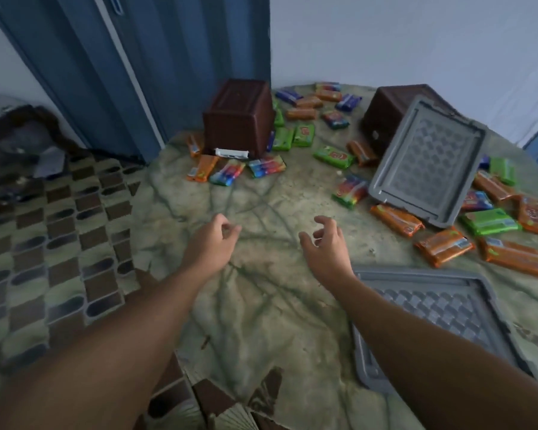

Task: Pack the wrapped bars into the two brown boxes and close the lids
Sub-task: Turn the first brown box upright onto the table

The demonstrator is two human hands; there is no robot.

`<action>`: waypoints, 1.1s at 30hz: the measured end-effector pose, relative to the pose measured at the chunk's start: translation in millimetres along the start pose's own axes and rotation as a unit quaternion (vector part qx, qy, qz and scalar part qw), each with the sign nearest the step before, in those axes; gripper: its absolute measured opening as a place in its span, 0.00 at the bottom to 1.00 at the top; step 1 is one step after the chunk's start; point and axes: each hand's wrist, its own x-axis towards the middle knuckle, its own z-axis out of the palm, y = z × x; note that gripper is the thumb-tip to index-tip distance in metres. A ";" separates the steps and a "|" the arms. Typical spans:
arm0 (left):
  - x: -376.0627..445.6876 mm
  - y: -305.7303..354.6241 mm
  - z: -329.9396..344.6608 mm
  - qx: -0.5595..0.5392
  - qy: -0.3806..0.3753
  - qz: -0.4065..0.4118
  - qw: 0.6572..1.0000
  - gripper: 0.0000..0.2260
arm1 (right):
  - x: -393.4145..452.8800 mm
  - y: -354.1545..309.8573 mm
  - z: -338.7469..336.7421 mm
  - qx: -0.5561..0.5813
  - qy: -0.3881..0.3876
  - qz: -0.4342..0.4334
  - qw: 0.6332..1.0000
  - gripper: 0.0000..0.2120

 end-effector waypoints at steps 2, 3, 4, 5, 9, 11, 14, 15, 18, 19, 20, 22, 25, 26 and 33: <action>25.1 -21.4 -29.6 0.023 -0.005 0.015 1.000 0.13 | 9.5 -29.1 38.0 0.030 0.008 0.036 0.999 0.23; 36.8 -30.8 -44.2 0.035 -0.015 0.025 0.999 0.13 | 13.9 -43.2 55.3 0.045 0.016 0.049 0.998 0.23; 48.8 -40.3 -56.9 0.045 -0.029 0.035 0.998 0.13 | 19.2 -54.6 71.4 0.061 0.026 0.059 0.996 0.23; 60.2 -47.2 -68.2 0.054 -0.041 0.042 0.997 0.13 | 23.9 -65.6 83.6 0.075 0.036 0.069 0.994 0.22; 104.6 -63.3 -98.6 0.065 -0.062 0.063 0.994 0.11 | 43.6 -98.2 113.8 0.107 0.064 0.103 0.987 0.22; 118.7 -63.8 -103.9 0.063 -0.069 0.074 0.993 0.11 | 50.0 -107.3 120.9 0.119 0.065 0.109 0.985 0.22; 141.1 -62.2 -108.2 0.070 -0.077 0.086 0.991 0.10 | 65.5 -116.6 134.2 0.133 0.067 0.118 0.982 0.21; 147.6 -60.9 -108.5 0.073 -0.075 0.087 0.991 0.10 | 70.4 -119.8 136.9 0.138 0.062 0.119 0.981 0.21; 166.4 -56.2 -109.0 0.077 -0.065 0.086 0.991 0.11 | 89.5 -127.0 148.4 0.158 0.050 0.124 0.978 0.21; 167.9 -58.0 -110.8 0.075 -0.059 0.081 0.992 0.12 | 89.3 -130.5 152.3 0.158 0.049 0.126 0.978 0.21; 184.7 -51.3 -106.7 0.076 -0.054 0.083 0.992 0.12 | 105.5 -130.8 154.4 0.162 0.056 0.133 0.976 0.20; 195.1 -50.5 -108.9 0.078 -0.045 0.081 0.993 0.13 | 113.9 -136.9 161.5 0.174 0.046 0.152 0.972 0.20; 218.8 -49.2 -111.6 0.088 -0.039 0.089 0.991 0.13 | 131.9 -144.7 168.9 0.194 0.047 0.169 0.965 0.20; 229.6 -51.5 -113.8 0.095 -0.040 0.092 0.990 0.13 | 140.5 -148.5 174.0 0.198 0.050 0.172 0.964 0.19; 327.1 -73.5 -137.7 0.053 -0.061 0.166 0.983 0.16 | 196.0 -185.7 213.4 0.259 0.113 0.210 0.936 0.17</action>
